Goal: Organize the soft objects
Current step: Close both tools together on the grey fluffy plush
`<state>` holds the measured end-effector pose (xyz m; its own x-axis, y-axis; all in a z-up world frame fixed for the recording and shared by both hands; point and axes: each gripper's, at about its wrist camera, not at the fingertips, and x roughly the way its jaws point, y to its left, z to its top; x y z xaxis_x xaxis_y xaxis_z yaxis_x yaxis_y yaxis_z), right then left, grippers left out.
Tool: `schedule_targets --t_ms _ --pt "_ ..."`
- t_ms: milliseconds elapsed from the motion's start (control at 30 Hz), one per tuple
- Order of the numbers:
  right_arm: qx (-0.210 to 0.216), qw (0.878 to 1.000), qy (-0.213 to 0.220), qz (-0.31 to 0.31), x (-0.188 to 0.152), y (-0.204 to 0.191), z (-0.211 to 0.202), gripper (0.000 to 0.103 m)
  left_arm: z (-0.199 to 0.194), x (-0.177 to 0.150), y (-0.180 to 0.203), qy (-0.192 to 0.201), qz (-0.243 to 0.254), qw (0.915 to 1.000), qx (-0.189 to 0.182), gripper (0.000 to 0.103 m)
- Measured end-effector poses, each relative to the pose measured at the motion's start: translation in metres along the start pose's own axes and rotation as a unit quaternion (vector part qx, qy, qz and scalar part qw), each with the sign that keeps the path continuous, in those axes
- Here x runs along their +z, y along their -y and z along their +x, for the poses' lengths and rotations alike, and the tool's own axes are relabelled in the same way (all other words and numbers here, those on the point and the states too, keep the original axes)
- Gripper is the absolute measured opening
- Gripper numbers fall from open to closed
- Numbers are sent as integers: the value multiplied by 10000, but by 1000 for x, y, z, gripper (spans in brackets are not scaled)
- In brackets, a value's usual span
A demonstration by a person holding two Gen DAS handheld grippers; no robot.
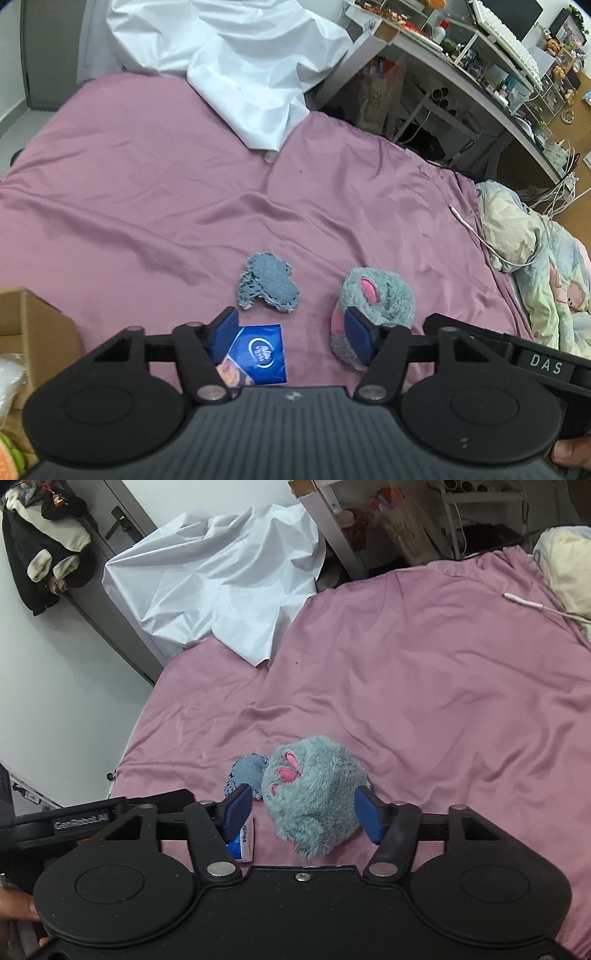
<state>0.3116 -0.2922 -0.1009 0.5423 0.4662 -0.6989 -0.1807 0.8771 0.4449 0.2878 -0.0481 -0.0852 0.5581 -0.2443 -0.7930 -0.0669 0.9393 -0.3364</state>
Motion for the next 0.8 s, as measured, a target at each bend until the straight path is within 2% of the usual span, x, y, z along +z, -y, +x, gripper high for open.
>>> schedule_targets --t_ms 167,400,433,500,733,767,800 --pt "-28 9998 -144 111 2 4 14 45 19 3 2 -208 -107 9995 -191 45" --pt "-90 9993 -229 283 4 13 27 41 36 11 13 -279 -36 9988 -406 45" --pt "-100 9991 -268 306 4 15 29 39 38 11 14 -293 -18 9987 -412 45" --pt "-106 9984 -415 380 3 19 35 29 44 12 17 -341 -20 9985 -431 45" --pt "-30 9978 -511 421 0 19 33 17 64 11 27 -610 -38 9954 -743 45" --pt "-31 9980 -509 387 -1 18 32 16 67 11 29 -623 -5 9953 -739 43" --pt "-40 9981 -497 357 -2 18 31 14 70 9 30 -636 -6 9955 -697 32"
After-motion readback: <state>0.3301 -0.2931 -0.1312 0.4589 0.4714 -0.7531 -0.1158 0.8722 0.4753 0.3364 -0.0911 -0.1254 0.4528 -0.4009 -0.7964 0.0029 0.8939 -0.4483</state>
